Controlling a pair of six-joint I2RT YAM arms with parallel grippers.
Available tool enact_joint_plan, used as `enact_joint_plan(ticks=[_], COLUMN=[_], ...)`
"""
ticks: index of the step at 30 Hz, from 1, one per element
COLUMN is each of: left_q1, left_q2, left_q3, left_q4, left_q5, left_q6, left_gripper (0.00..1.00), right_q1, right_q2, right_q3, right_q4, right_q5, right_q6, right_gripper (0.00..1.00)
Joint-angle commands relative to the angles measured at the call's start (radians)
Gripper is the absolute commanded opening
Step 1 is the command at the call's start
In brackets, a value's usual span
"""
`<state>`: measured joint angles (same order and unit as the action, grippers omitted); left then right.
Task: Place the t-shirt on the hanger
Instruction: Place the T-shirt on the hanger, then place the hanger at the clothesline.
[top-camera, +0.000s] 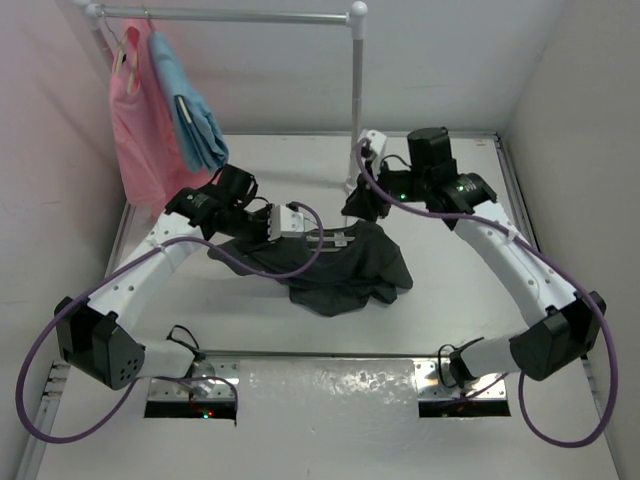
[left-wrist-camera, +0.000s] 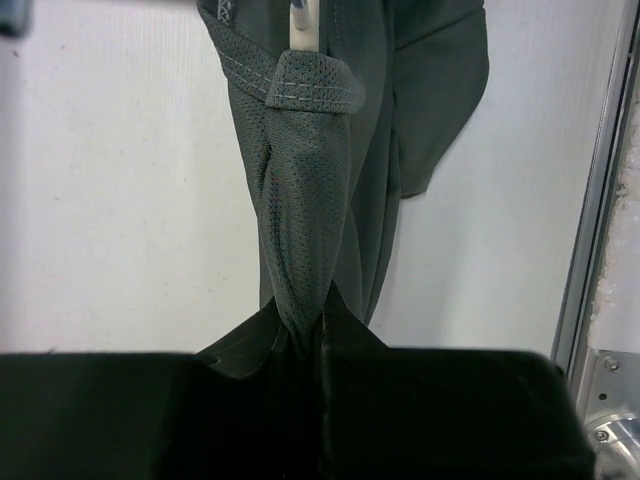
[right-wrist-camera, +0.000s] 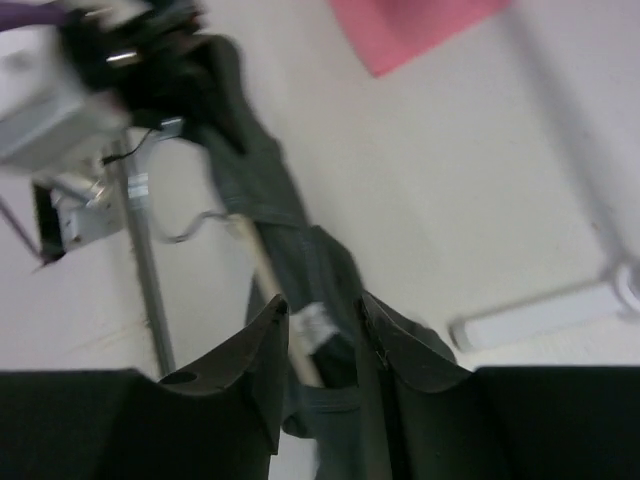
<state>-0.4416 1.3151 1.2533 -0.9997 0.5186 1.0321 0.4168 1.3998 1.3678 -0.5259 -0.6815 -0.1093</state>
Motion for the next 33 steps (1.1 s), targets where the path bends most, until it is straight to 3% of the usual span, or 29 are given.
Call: enact_joint_plan(ticks=[1,6,10,14,18,19,20,22,25,28,33], left_q1=[0.035,0.037,0.037,0.037,0.037,0.040,0.040,0.040,0.043,0.082,0.129], left_q2=[-0.030,-0.031,-0.037,-0.048,-0.053,-0.051,-0.051,-0.051,-0.047,-0.056,-0.079], left_q3=[-0.006,0.018,0.026,0.017,0.018,0.021,0.021,0.023,0.028,0.023,-0.008], left_q4=[0.022,0.027,0.015,0.010,0.026,0.035,0.036,0.049,-0.006,-0.045,-0.024], left_q5=[0.096,0.127,0.136,0.129,0.130,0.132,0.132,0.109,0.018,-0.023,0.029], left_q6=[0.019,0.006,0.017,0.033,0.007,-0.004,-0.006,-0.035,-0.011,0.029,0.051], left_gripper=[0.00,0.00,0.00,0.00,0.00,0.00,0.00,0.00,0.30,0.35,0.46], right_q1=[0.098,0.145,0.165,0.168,0.172,0.172,0.172,0.172,0.139,0.054,0.043], right_q2=[-0.006,0.087,0.093,0.097,0.123,0.128,0.127,0.087,0.033,-0.002,-0.094], right_q3=[-0.050,-0.042,-0.085,-0.122,-0.141,-0.144,-0.147,-0.167,-0.182,-0.159,-0.139], right_q4=[-0.029,-0.094,0.007,0.093,0.104,0.107,0.107,0.113,0.051,-0.069,-0.163], right_q5=[-0.095,-0.078,0.025,0.017,0.020,0.025,0.026,0.039,0.073,-0.027,-0.058], right_q6=[-0.118,-0.153,-0.109,-0.055,-0.040,-0.027,-0.024,-0.030,-0.087,-0.131,-0.199], right_gripper=[0.32,0.37,0.38,0.35,0.21,0.08,0.00,0.00,0.00,0.00,0.00])
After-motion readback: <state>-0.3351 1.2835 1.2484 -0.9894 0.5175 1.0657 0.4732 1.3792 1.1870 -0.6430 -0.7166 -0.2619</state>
